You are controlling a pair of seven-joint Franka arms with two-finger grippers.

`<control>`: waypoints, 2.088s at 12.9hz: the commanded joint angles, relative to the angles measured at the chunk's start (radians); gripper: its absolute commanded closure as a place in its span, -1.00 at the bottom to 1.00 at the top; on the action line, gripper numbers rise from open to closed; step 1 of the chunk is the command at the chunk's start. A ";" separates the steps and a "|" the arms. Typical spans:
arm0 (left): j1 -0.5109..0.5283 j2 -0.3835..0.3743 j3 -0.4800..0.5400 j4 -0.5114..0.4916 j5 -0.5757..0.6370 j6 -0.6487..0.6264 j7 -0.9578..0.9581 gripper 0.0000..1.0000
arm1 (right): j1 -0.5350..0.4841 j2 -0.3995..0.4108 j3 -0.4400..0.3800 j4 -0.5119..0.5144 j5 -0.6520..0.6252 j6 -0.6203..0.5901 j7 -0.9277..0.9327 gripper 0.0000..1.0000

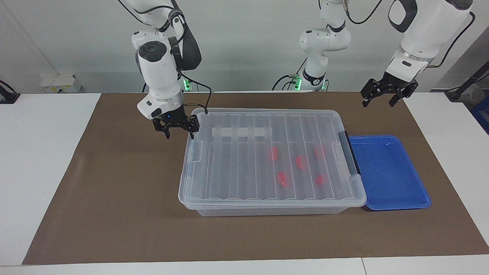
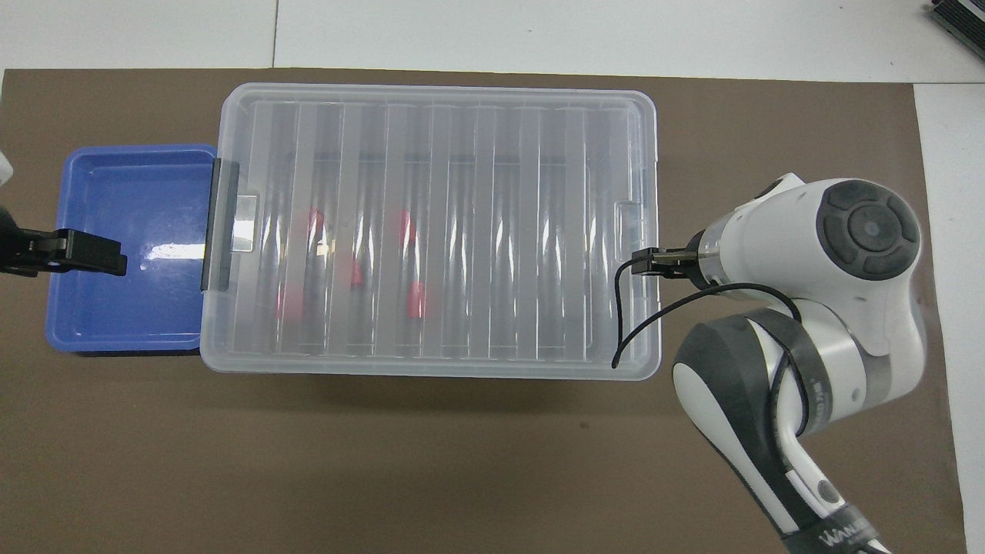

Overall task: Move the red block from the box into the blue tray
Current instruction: 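Slide the clear lid away from the blue tray with the right gripper, then reach into the box and grasp a red block with the left gripper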

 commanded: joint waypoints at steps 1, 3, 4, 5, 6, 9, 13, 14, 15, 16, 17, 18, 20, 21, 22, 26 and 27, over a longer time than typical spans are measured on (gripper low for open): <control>-0.001 -0.012 0.006 -0.014 -0.007 0.011 0.001 -1.00 | 0.007 -0.003 0.001 -0.012 0.016 0.052 0.017 -0.87; -0.001 -0.012 0.006 -0.014 -0.007 0.011 0.001 -1.00 | 0.011 -0.006 -0.001 -0.020 0.016 0.048 0.008 -0.86; -0.003 -0.012 0.006 -0.014 -0.007 0.011 0.001 -1.00 | 0.008 -0.008 -0.001 -0.020 0.016 0.042 0.003 -0.86; -0.003 -0.012 0.006 -0.014 -0.007 0.011 0.001 -1.00 | 0.007 -0.010 -0.001 -0.023 0.016 0.036 0.001 -0.85; -0.003 -0.012 0.006 -0.014 -0.007 0.011 0.001 -1.00 | 0.000 -0.011 -0.002 -0.024 0.016 0.031 -0.015 -0.85; -0.003 -0.012 0.006 -0.014 -0.007 0.011 0.001 -1.00 | -0.049 -0.016 -0.002 -0.030 0.016 -0.022 -0.097 -0.85; -0.001 -0.012 0.006 -0.014 -0.007 0.011 0.001 -1.00 | -0.124 -0.016 -0.002 -0.029 0.015 -0.061 -0.241 -0.86; -0.003 -0.012 0.006 -0.014 -0.007 0.011 0.001 -1.00 | -0.143 -0.017 -0.004 -0.029 0.015 -0.068 -0.282 -0.87; -0.003 -0.012 0.006 -0.014 -0.007 0.011 0.001 -1.00 | -0.164 -0.020 -0.004 -0.027 0.015 -0.082 -0.325 -0.89; -0.001 -0.012 0.006 -0.014 -0.007 0.011 0.001 -1.00 | -0.181 -0.020 -0.004 -0.026 0.015 -0.088 -0.363 -0.97; -0.001 -0.012 0.007 -0.014 -0.007 0.011 0.001 -1.00 | -0.196 -0.022 -0.004 -0.026 0.015 -0.099 -0.400 -0.98; -0.001 -0.012 0.007 -0.014 -0.007 0.013 0.001 -1.00 | -0.212 -0.022 -0.004 -0.026 0.015 -0.105 -0.434 -0.98; -0.003 -0.012 0.006 -0.014 -0.007 0.013 0.001 -1.00 | -0.244 -0.022 -0.004 -0.026 0.013 -0.105 -0.495 -0.98; -0.003 -0.012 0.006 -0.014 -0.007 0.013 0.001 -1.00 | -0.262 -0.020 -0.004 -0.024 0.013 -0.105 -0.534 -0.98; -0.001 -0.012 0.006 -0.014 -0.007 0.018 0.001 -1.00 | -0.282 -0.020 -0.004 -0.024 0.013 -0.105 -0.566 -0.98; -0.021 -0.012 -0.005 -0.019 -0.007 0.053 -0.081 -1.00 | -0.347 -0.017 -0.004 -0.024 0.013 -0.092 -0.680 -0.98; -0.043 -0.012 -0.007 -0.033 -0.007 0.097 -0.139 -1.00 | -0.365 -0.016 -0.004 -0.023 0.013 -0.088 -0.704 -0.98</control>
